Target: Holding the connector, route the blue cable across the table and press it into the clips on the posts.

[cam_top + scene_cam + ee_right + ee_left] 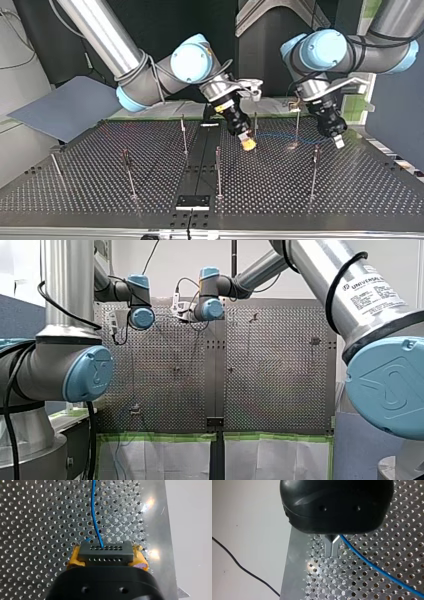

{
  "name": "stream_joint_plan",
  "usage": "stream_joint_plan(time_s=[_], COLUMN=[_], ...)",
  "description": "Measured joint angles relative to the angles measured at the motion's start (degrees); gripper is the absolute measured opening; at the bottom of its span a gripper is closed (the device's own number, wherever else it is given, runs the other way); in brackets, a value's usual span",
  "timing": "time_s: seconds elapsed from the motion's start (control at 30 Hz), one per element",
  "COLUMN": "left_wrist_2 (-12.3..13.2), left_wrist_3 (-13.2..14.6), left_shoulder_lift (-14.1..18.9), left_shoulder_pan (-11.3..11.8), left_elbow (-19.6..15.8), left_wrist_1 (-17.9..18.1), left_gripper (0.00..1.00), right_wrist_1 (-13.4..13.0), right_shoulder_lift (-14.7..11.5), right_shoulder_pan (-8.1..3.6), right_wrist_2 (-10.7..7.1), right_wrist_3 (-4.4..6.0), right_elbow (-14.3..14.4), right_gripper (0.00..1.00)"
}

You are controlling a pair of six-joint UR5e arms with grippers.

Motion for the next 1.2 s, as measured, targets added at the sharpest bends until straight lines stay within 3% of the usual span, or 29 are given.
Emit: stream_joint_plan(time_s=[0.27,0.5,0.73,0.9,1.2], left_wrist_2=[3.68,4.39,5.97,8.96,14.71], left_wrist_3=[-1.69,-2.30,-3.05,-5.23,-7.62], left_shoulder_lift=[-0.72,-4.04,-5.10,-5.85,-10.06], left_shoulder_pan=[1.05,2.31,4.76,7.33,8.48], left_elbow=[1.07,2.62,3.94,4.19,4.77], left_wrist_1=[0.34,0.76,1.44,2.55,3.96], left_gripper=[0.00,0.00,0.00,0.00,0.00], right_wrist_1=[0.69,0.87,0.85,0.83,0.90], right_shoulder_lift=[2.10,2.44,2.54,2.55,2.56], right_shoulder_pan=[0.16,-0.10,-0.17,-0.43,-1.08], right_wrist_2=[-0.09,-0.09,-0.09,-0.09,-0.09], right_wrist_3=[0.00,0.00,0.00,0.00,0.02], right_elbow=[-1.99,-2.60,-3.10,-3.28,-3.56], right_gripper=[0.00,0.00,0.00,0.00,0.00])
